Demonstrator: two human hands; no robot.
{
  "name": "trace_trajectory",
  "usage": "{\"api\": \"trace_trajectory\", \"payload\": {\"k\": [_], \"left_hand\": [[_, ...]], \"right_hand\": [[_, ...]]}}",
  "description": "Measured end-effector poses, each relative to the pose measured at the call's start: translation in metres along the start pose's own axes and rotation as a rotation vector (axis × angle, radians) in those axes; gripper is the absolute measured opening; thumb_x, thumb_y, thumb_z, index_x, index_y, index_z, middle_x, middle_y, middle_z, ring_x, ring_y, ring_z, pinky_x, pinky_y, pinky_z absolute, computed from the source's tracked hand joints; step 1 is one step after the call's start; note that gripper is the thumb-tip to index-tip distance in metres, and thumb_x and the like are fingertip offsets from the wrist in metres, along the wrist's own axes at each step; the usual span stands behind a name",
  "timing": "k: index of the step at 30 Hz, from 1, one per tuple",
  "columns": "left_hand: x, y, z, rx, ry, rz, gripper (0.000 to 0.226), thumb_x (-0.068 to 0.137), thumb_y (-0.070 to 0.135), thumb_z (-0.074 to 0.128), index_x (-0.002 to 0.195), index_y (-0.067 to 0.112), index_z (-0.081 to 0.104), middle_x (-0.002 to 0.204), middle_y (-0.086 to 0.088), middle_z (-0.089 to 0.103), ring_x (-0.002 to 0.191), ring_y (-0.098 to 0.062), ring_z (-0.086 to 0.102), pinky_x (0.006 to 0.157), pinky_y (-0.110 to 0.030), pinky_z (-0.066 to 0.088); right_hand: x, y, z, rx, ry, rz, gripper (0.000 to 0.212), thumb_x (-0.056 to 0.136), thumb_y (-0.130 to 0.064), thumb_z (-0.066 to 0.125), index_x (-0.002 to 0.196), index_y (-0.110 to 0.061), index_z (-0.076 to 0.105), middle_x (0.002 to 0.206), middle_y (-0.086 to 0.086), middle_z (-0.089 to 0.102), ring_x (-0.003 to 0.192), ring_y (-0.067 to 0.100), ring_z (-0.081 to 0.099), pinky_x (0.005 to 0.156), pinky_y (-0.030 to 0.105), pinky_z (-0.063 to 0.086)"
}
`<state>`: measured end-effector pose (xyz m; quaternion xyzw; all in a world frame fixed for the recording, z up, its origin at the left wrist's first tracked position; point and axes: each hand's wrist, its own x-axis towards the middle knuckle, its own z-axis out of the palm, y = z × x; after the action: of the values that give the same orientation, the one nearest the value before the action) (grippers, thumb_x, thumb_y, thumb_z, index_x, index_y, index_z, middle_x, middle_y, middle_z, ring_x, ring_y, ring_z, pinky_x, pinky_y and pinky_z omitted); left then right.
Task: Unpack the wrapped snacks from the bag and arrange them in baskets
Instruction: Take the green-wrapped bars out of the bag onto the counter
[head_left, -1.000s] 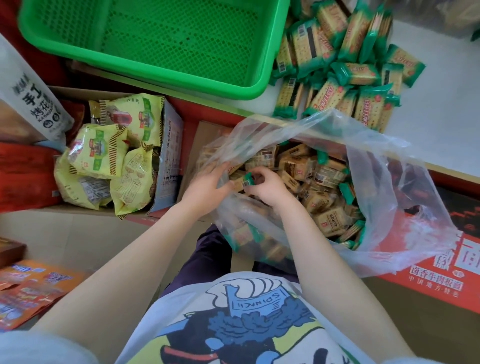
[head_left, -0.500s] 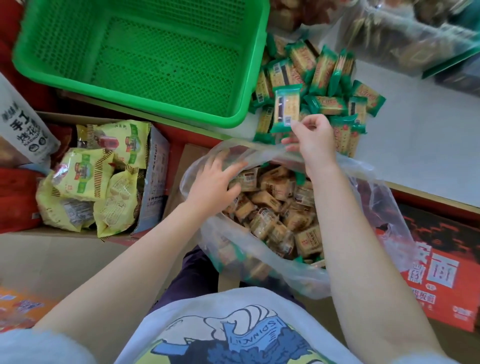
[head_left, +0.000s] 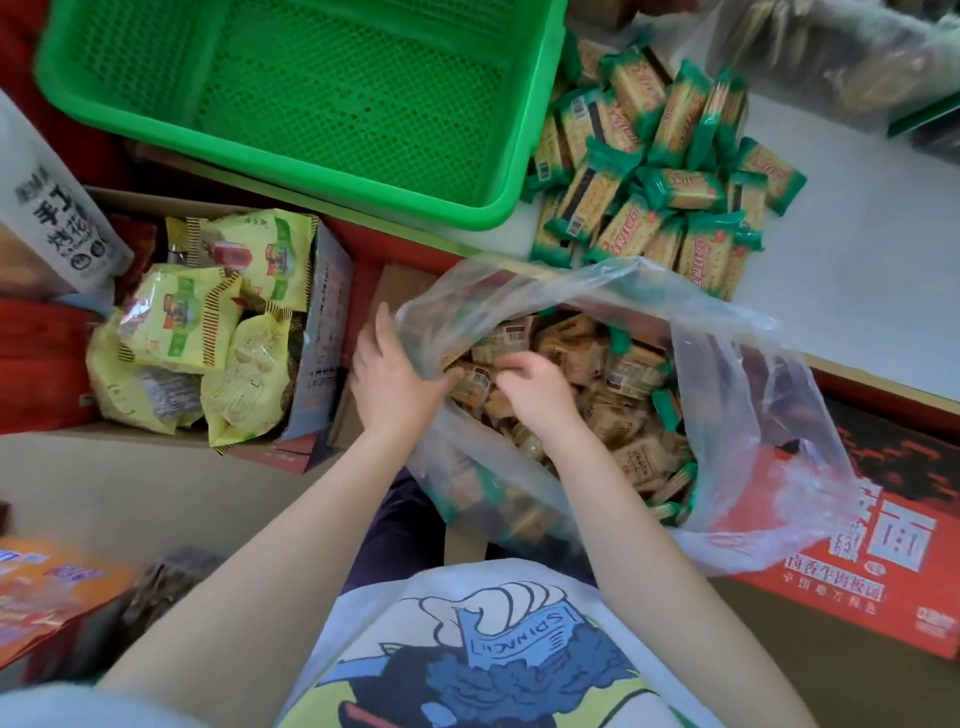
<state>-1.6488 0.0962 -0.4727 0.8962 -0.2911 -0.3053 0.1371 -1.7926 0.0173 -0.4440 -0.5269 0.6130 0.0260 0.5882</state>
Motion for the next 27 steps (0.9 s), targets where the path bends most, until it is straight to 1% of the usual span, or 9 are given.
{"api": "trace_trajectory", "payload": {"k": [2,5,8,10,12,16,22,25,27], "left_hand": [[0.009,0.002,0.005,0.042,-0.052,0.011,0.115,0.074,0.056,0.080,0.158,0.023,0.008,0.151,-0.018,0.036,0.135,-0.039,0.040,0.106,-0.052,0.039],[0.024,-0.001,0.007,0.073,-0.078,-0.034,0.089,0.082,0.047,0.075,0.152,0.020,0.027,0.136,-0.015,0.052,0.121,-0.037,0.053,0.095,-0.047,0.047],[0.032,-0.009,0.003,-0.048,-0.105,-0.037,0.033,0.088,0.038,0.069,0.116,0.020,0.063,0.102,-0.004,0.068,0.097,-0.030,0.065,0.072,-0.032,0.046],[0.033,-0.016,0.001,-0.170,-0.134,-0.024,0.014,0.091,0.033,0.067,0.095,0.019,0.069,0.079,0.006,0.063,0.080,-0.021,0.063,0.060,-0.027,0.039],[0.034,-0.019,0.000,-0.235,-0.159,-0.031,0.020,0.093,0.030,0.066,0.099,0.012,0.072,0.080,0.006,0.064,0.080,-0.018,0.061,0.060,-0.026,0.038],[0.038,-0.018,-0.003,-0.286,-0.186,-0.055,0.028,0.098,0.025,0.062,0.120,0.009,0.067,0.105,0.000,0.065,0.097,-0.020,0.060,0.078,-0.027,0.041],[0.051,0.004,-0.005,-0.498,-0.252,-0.155,0.025,0.100,0.010,0.048,0.123,0.008,0.056,0.107,-0.007,0.062,0.110,-0.029,0.060,0.082,-0.030,0.044],[0.054,0.016,-0.006,-0.518,-0.330,-0.146,0.033,0.095,0.028,0.062,0.126,0.016,0.056,0.118,-0.006,0.063,0.112,-0.025,0.061,0.087,-0.033,0.047],[0.059,0.019,-0.003,-0.331,-0.375,-0.037,0.025,0.092,0.036,0.067,0.111,0.022,0.060,0.110,-0.003,0.067,0.099,-0.022,0.063,0.085,-0.037,0.052]], "right_hand": [[0.004,0.011,0.012,-0.128,-0.165,0.002,0.041,0.096,-0.006,0.046,0.133,-0.016,0.062,0.132,0.001,0.063,0.118,0.016,0.059,0.097,0.028,0.048],[-0.001,0.015,0.019,-0.213,-0.372,-0.035,0.039,0.095,-0.006,0.048,0.126,-0.016,0.068,0.121,-0.007,0.067,0.109,0.006,0.061,0.090,0.016,0.045],[0.002,0.017,0.018,-0.082,-0.299,0.004,0.041,0.094,-0.003,0.044,0.124,-0.018,0.069,0.123,-0.004,0.068,0.110,0.010,0.063,0.097,0.026,0.049],[0.005,0.013,0.016,0.068,-0.227,0.024,0.041,0.096,-0.005,0.045,0.131,-0.018,0.063,0.129,-0.001,0.066,0.110,0.011,0.064,0.091,0.026,0.052],[0.011,0.004,0.015,0.144,-0.178,-0.018,0.045,0.097,-0.005,0.047,0.139,-0.017,0.056,0.133,-0.001,0.062,0.117,0.013,0.061,0.095,0.028,0.051],[0.033,-0.019,0.019,0.133,-0.107,-0.137,0.052,0.095,0.000,0.046,0.144,-0.016,0.051,0.144,-0.001,0.054,0.130,0.015,0.053,0.114,0.044,0.041],[0.048,-0.051,0.021,0.071,-0.159,-0.246,0.065,0.088,0.015,0.036,0.148,-0.007,0.044,0.149,0.008,0.049,0.130,0.017,0.050,0.113,0.037,0.039],[0.056,-0.049,0.023,0.069,-0.167,-0.242,0.068,0.084,0.016,0.035,0.146,-0.010,0.050,0.148,0.007,0.052,0.135,0.020,0.048,0.113,0.040,0.039],[0.059,-0.047,0.020,0.099,-0.169,-0.239,0.065,0.085,0.015,0.034,0.140,-0.011,0.057,0.142,0.005,0.058,0.130,0.019,0.054,0.104,0.030,0.046]]}}
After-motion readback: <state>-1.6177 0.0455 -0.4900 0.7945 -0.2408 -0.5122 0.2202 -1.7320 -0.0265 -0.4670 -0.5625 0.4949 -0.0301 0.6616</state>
